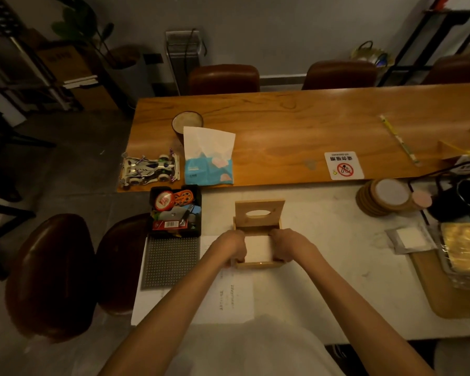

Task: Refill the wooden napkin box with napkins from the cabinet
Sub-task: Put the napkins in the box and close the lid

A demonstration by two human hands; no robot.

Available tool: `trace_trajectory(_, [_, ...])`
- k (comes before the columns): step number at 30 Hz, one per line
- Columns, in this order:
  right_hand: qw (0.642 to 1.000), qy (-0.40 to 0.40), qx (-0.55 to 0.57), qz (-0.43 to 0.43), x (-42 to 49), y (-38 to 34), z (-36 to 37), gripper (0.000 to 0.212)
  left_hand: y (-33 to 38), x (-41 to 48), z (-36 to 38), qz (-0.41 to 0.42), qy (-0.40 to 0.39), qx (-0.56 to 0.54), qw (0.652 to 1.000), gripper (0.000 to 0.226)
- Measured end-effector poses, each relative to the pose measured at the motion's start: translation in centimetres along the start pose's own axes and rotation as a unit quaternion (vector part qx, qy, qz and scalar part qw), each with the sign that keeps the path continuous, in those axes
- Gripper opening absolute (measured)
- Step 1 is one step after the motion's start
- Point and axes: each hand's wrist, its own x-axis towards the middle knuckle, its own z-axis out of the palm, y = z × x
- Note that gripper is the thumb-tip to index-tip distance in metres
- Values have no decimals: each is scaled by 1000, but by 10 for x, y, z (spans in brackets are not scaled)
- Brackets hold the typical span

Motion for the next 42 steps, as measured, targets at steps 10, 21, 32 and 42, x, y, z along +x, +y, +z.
trace_trajectory(10, [1000,-7,-11,11,9,2,3,39,-4,3,8,25,32,-38,998,55])
trace_trajectory(21, [999,-8,-15,27,8,-2,4,42,-5,2,14,12,28,-78,997,60])
trace_trajectory(32, [1000,2,-4,23,5,-2,5,39,-5,4,13,17,39,-77,996,53])
trace_trajectory(42, [1000,-6,10,27,5,-2,4,41,-6,6,14,17,42,-79,996,54])
